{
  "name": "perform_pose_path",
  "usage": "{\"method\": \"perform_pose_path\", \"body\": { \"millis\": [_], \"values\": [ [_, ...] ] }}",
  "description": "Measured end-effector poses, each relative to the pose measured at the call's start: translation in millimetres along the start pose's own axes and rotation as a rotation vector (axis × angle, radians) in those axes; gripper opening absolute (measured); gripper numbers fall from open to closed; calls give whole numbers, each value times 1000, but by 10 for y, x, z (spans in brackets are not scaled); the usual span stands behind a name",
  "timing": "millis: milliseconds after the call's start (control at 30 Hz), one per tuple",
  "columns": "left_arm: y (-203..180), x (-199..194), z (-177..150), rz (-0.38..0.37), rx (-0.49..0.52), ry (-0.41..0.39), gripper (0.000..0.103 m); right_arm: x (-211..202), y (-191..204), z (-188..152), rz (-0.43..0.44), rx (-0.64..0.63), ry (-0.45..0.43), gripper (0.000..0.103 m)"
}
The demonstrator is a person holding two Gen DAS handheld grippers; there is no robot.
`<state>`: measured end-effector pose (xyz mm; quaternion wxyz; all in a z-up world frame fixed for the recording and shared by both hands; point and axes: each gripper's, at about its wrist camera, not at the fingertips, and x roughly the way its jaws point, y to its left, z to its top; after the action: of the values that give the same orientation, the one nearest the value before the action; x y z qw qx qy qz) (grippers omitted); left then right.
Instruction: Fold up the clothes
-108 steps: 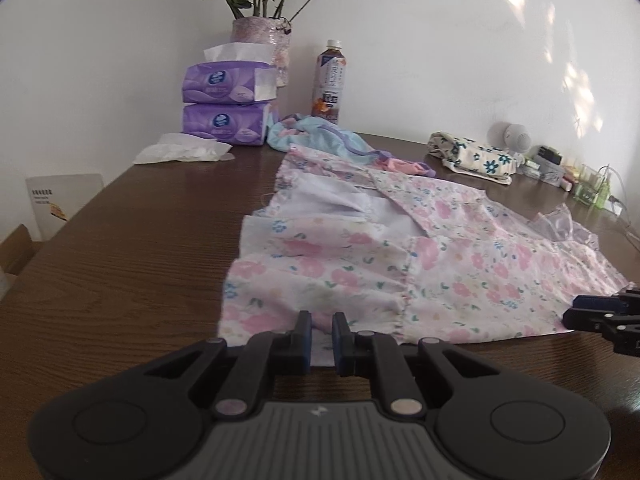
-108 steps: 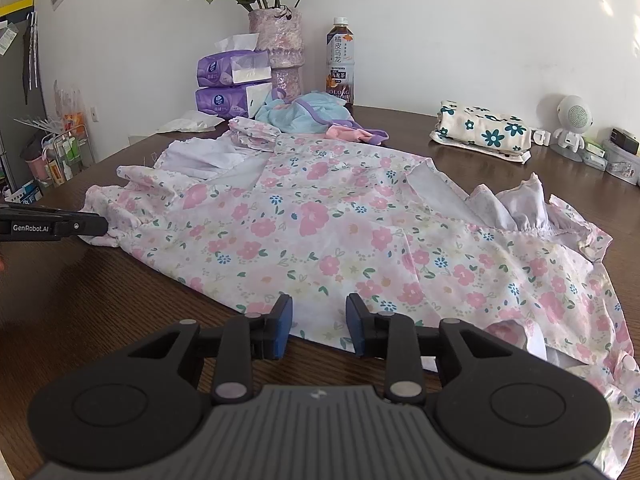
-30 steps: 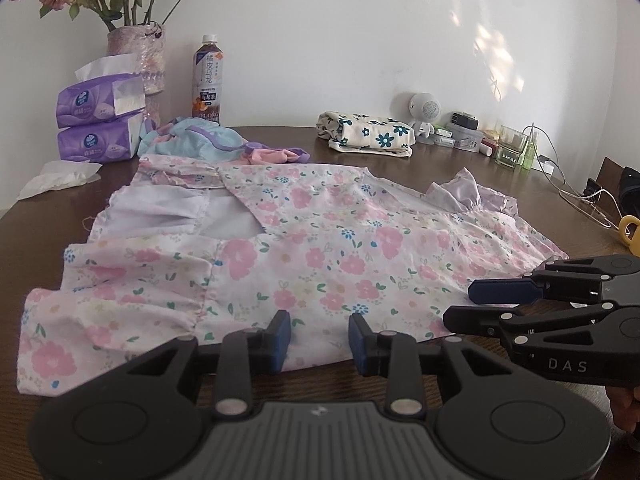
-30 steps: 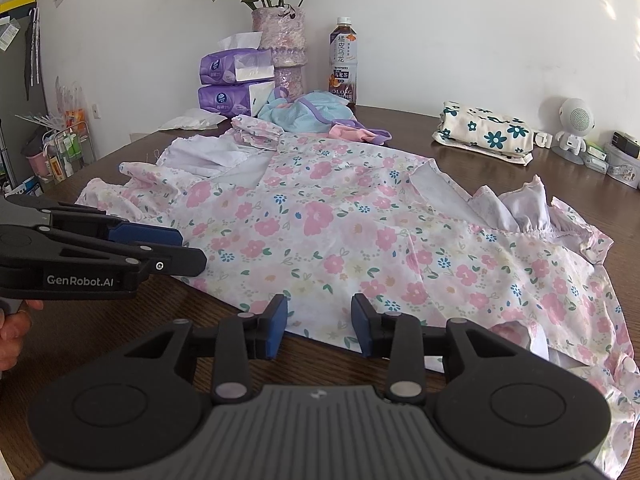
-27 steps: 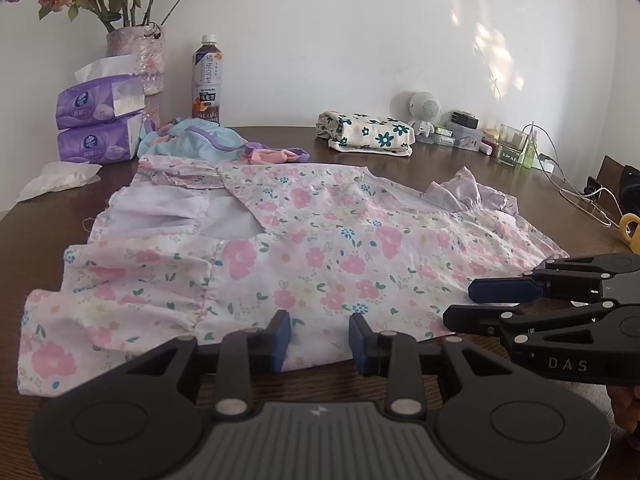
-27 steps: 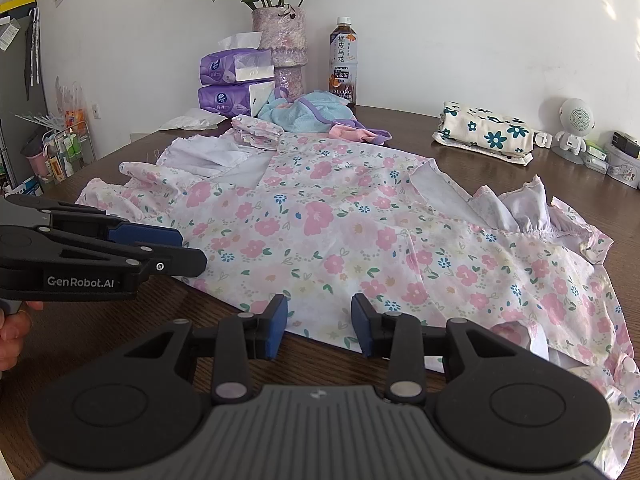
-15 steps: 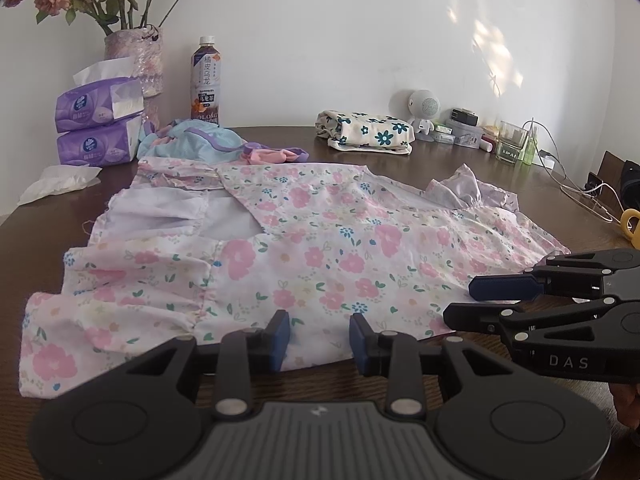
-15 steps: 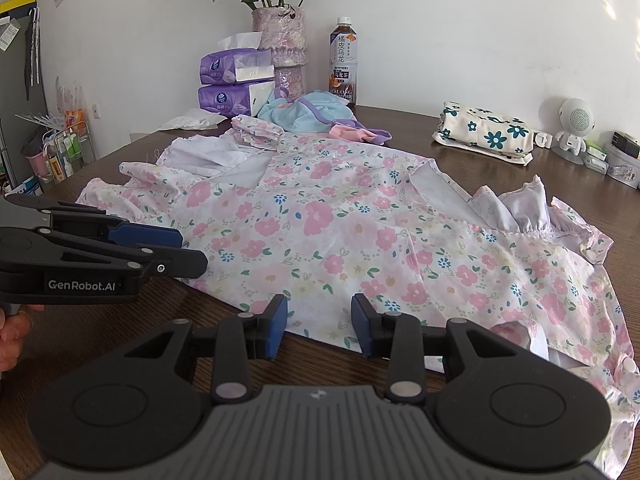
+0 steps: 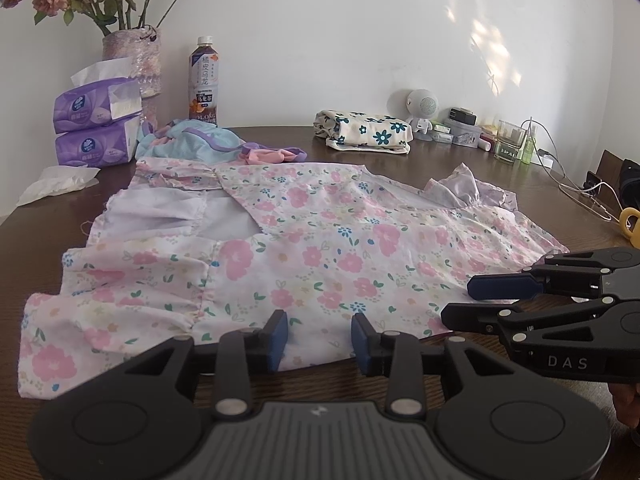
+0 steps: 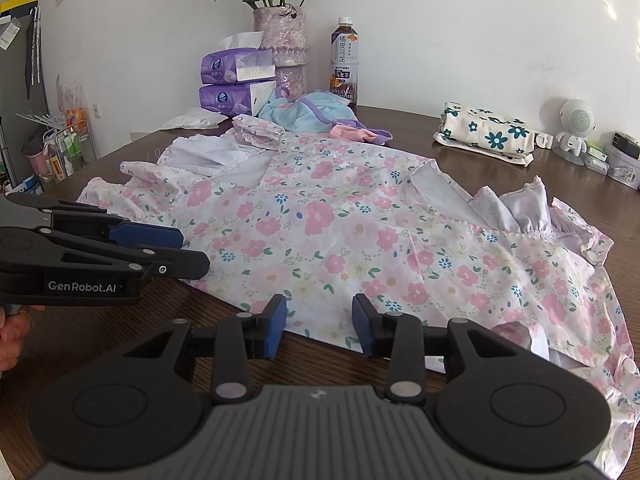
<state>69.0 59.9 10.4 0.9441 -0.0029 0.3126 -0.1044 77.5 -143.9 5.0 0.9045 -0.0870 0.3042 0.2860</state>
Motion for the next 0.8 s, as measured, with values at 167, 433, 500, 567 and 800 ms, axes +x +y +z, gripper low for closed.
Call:
{"method": "perform_pose_path", "body": {
  "millis": [167,433,500,567,800],
  "values": [
    [-23,5,-1,-5,12,2,39,1,-1,0,1,1,0,37],
    [-39,4,-3,1,16,2,40,-7,-37,1,20,21,-3,38],
    [-38,2,-5,3,13,1,41,-5,-38,1,23,20,-3,39],
    [-33,0,-4,2,10,1,42,-5,-31,1,23,15,-2,40],
    [-14,1,-2,-20,1,0,48,-2,15,-3,26,3,2,51]
  ]
}}
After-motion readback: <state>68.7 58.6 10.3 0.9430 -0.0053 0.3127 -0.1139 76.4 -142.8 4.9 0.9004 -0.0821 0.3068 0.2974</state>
